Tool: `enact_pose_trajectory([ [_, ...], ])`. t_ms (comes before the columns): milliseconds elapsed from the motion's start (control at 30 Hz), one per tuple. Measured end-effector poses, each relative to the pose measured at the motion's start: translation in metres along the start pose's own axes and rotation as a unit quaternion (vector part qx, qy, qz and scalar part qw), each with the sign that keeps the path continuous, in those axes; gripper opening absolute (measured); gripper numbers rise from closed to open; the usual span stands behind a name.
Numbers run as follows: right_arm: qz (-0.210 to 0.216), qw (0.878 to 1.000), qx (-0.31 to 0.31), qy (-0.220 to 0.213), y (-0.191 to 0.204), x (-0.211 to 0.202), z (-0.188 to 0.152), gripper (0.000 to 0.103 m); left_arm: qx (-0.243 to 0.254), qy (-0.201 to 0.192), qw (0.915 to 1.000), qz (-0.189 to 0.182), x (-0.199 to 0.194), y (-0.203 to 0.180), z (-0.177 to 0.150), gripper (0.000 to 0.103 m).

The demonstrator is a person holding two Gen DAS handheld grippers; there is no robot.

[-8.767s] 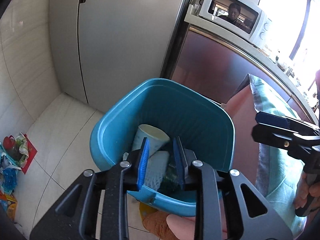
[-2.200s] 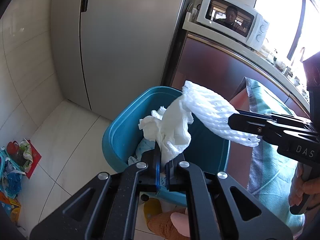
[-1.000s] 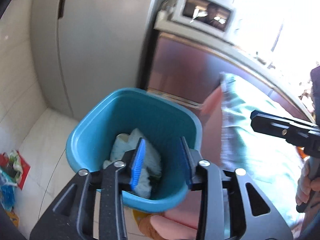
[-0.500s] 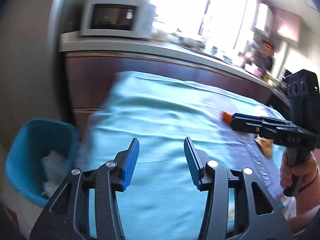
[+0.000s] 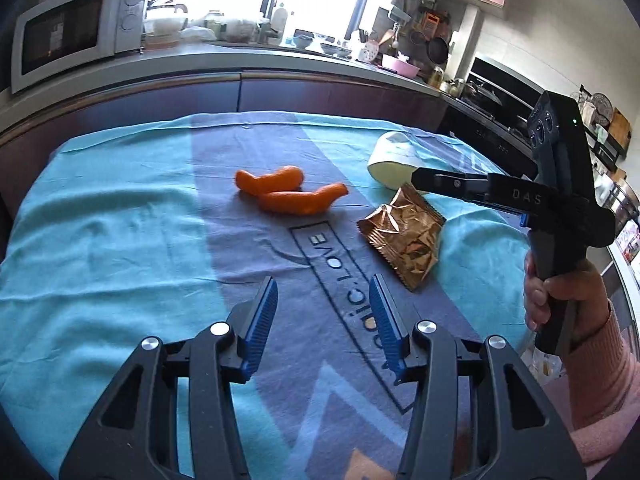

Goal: Collect trash
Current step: 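Swing both tools back over the table toward the gold wrapper, then grasp the gold foil wrapper with the left tool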

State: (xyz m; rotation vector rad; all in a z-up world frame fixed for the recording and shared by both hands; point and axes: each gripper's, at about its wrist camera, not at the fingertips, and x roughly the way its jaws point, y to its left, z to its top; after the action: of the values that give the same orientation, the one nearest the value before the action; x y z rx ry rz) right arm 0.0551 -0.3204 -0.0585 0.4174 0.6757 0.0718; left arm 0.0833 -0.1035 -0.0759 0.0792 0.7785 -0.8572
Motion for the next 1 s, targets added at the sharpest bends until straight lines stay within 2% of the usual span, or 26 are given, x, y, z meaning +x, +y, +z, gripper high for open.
enact_pose_trajectory([
  [400, 0.02, 0.996, 0.082, -0.011, -0.052, 0.01, 0.006, 0.041, 0.028, 0.045, 0.9982, -0.027, 0.05, -0.038, 0.026, 0.056],
  [767, 0.047, 0.995, 0.063, 0.064, -0.051, 0.018, -0.01, 0.052, 0.038, 0.074, 0.9963, -0.021, 0.078, -0.052, 0.033, 0.06],
  [867, 0.068, 0.994, 0.05, 0.075, -0.045, 0.02, -0.012, 0.053, 0.044, 0.085, 0.9952, -0.02, 0.083, -0.056, 0.032, 0.054],
  [933, 0.066, 0.994, 0.034, 0.08, -0.039, 0.021, -0.014, 0.043, 0.046, 0.091, 0.9946, -0.021, 0.086, -0.057, 0.032, 0.051],
  [1000, 0.064, 0.994, 0.02, 0.08, -0.034, 0.019, -0.015, 0.018, 0.045, 0.091, 0.9947, -0.02, 0.085, -0.056, 0.031, 0.051],
])
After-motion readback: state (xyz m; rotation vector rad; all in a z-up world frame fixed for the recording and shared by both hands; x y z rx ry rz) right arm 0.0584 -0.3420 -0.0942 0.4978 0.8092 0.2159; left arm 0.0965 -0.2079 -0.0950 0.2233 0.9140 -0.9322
